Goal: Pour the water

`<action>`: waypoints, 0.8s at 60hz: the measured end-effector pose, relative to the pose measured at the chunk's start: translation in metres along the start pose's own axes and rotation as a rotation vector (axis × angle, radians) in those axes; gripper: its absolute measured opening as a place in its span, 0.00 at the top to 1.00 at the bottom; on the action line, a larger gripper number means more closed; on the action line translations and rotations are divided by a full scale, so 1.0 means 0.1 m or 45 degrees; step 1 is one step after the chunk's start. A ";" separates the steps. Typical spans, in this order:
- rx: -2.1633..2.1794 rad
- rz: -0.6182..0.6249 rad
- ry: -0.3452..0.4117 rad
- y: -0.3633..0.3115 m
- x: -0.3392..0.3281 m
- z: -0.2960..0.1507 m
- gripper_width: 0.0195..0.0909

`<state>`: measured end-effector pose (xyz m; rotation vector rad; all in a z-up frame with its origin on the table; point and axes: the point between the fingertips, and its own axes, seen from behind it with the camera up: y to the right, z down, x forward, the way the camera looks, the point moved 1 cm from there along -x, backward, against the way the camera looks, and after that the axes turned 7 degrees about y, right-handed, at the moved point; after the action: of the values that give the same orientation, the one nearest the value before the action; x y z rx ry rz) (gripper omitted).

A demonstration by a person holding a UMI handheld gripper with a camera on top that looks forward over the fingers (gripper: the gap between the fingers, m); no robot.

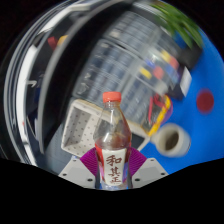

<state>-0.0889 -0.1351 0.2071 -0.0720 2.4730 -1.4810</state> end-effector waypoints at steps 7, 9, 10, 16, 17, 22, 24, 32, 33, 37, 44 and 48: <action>-0.516 -0.008 0.107 -0.03 -0.10 -0.55 0.76; -0.638 -0.004 0.128 -0.02 -0.12 -0.68 0.76; -0.696 0.002 0.139 0.00 -0.13 -0.74 0.76; -0.990 0.026 0.248 0.16 -0.21 -1.16 0.76; -1.023 0.036 0.264 0.19 -0.22 -1.22 0.76; -1.122 0.071 0.330 0.41 -0.27 -1.49 0.76; -1.148 0.085 0.352 0.57 -0.26 -1.58 0.76; -1.269 0.203 0.344 1.14 -0.23 -1.79 0.76; -1.283 0.206 0.344 1.22 -0.22 -1.81 0.76; -1.311 0.243 0.328 1.44 -0.19 -1.85 0.76; -1.352 0.279 0.315 1.74 -0.13 -1.90 0.76; -1.374 0.296 0.309 1.88 -0.09 -1.91 0.76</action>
<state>-0.1100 0.1213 0.1307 0.1989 3.0257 0.0484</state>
